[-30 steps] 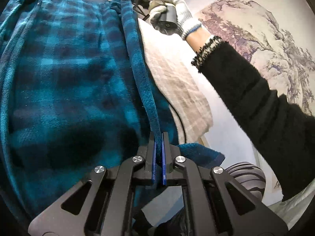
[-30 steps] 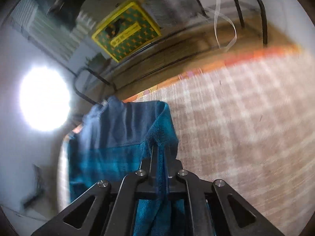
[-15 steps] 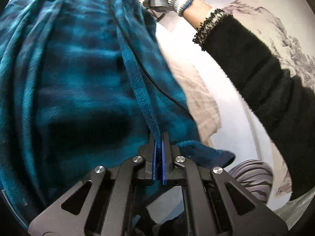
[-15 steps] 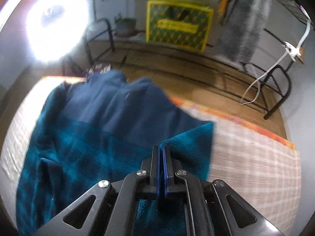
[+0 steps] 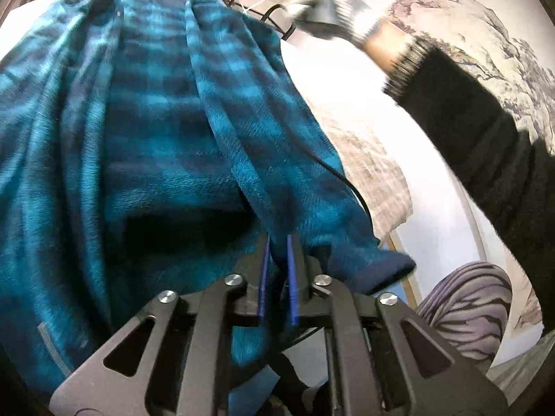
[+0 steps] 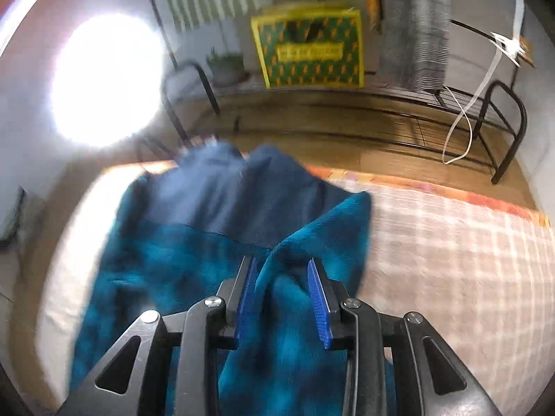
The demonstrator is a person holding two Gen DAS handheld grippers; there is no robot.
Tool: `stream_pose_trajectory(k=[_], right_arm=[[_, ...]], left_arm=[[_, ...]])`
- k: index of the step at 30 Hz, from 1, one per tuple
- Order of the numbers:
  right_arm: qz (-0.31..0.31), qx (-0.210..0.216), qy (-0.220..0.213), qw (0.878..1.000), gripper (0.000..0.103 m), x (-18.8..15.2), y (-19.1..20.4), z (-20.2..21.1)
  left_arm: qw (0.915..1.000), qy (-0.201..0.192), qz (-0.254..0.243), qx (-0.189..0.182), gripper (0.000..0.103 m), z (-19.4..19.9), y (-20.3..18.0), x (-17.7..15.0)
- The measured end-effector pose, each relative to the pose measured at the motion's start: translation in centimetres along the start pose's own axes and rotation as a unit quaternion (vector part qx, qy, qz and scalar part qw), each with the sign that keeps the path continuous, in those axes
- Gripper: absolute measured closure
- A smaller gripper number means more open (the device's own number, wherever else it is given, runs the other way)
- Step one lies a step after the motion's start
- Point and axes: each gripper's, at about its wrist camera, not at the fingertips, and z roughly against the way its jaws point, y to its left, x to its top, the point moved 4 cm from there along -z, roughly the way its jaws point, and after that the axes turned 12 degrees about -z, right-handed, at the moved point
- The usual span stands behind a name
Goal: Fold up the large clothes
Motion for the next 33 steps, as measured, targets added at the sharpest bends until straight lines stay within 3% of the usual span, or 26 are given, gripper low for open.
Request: stream_pose_trajectory(k=[2, 8, 12, 15, 18, 24, 27, 32, 33], right_arm=[[-0.013, 0.023, -0.015, 1.000, 0.072, -0.6, -0.9, 4.0], [-0.040, 0.066, -0.062, 0.995, 0.070, -5.0, -4.0, 18.0], [-0.056, 0.081, -0.075, 0.992, 0.068, -10.4, -5.5, 25.3], [-0.076, 0.088, -0.055, 0.992, 0.065, -16.2, -6.3, 27.9], [-0.092, 0.095, -0.021, 0.991, 0.055, -22.7, -6.3, 27.3], [-0.153, 0.110, 0.094, 0.978, 0.054, -34.4, -5.8, 20.1], [-0.180, 0.122, 0.130, 0.967, 0.054, -36.9, -5.9, 17.0], [-0.220, 0.176, 0.125, 0.951, 0.055, -37.6, -5.7, 14.6], [-0.221, 0.182, 0.128, 0.950, 0.057, -37.5, -5.6, 14.0]], left_arm=[[1.0000, -0.006, -0.005, 0.006, 0.086, 1.2, -0.4, -0.1], [0.9996, -0.021, -0.005, 0.020, 0.084, 4.5, -0.6, -1.3], [0.9992, -0.038, 0.006, 0.006, 0.063, 5.8, -0.9, -1.6], [0.9983, -0.051, 0.027, -0.006, 0.060, 6.0, -1.0, -1.4], [0.9968, -0.056, 0.053, -0.019, 0.057, 5.9, -0.7, -1.3], [0.9982, -0.032, 0.048, -0.013, 0.057, 3.8, -0.5, -2.0], [0.9989, -0.031, 0.033, -0.014, 0.057, 3.4, -1.4, -2.8], [0.9994, -0.022, -0.010, 0.025, 0.057, 2.1, -2.3, -2.3], [0.9990, -0.022, -0.020, 0.034, 0.067, 1.7, -2.4, -2.0]])
